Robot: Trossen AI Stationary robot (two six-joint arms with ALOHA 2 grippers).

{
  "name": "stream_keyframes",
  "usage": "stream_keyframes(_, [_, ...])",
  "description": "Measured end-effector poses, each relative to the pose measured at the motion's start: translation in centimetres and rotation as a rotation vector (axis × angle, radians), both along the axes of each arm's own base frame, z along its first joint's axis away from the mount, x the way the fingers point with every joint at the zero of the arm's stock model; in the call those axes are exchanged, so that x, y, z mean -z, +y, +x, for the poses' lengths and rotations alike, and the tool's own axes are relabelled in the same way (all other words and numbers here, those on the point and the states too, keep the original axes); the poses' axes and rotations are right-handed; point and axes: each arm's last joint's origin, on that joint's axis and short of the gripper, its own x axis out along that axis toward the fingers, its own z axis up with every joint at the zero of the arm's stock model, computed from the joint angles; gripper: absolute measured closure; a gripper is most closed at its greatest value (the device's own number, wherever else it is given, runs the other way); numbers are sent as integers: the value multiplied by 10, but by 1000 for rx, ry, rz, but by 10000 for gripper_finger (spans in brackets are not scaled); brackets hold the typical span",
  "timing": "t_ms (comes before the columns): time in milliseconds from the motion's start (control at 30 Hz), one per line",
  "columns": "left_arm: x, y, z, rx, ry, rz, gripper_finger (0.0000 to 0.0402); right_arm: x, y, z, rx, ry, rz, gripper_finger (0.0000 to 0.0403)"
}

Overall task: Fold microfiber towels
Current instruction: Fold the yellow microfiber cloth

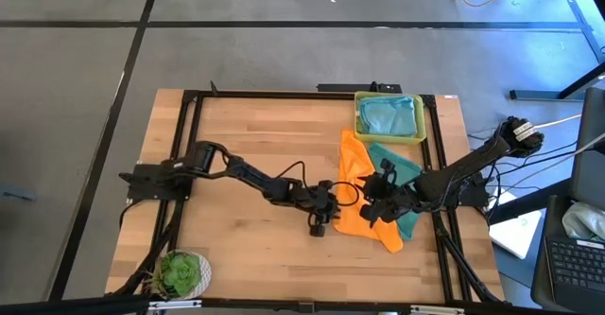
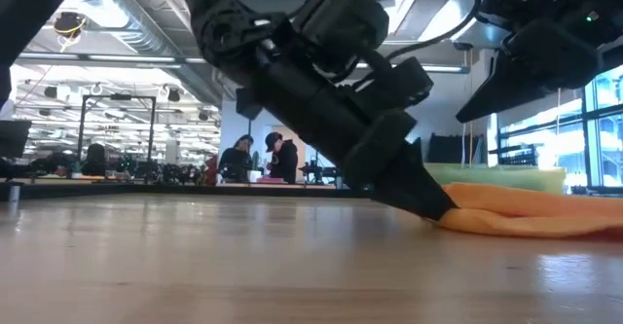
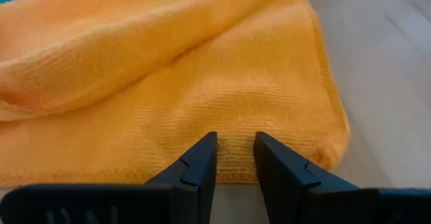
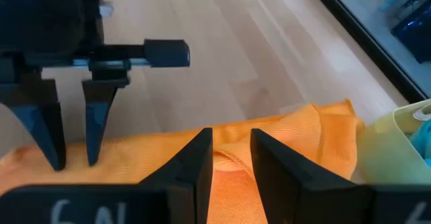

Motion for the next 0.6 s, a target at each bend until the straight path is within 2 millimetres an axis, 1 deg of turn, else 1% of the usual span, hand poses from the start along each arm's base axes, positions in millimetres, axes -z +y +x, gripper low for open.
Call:
stream_keyframes(100, [9, -3, 0, -24, 9, -1, 305, -1, -1, 0, 16, -12, -20, 300])
stream_keyframes(233, [13, -7, -5, -92, 72, 37, 305, -1, -1, 0, 18, -11, -23, 300])
stream_keyframes(467, [12, -21, -12, -144, 114, 80, 305, 0, -1, 0, 30, -22, -1, 300])
stream_keyframes(600, [8, -29, -21, -194, 184, 106, 305, 9, -3, -3, 33, -4, 27, 300])
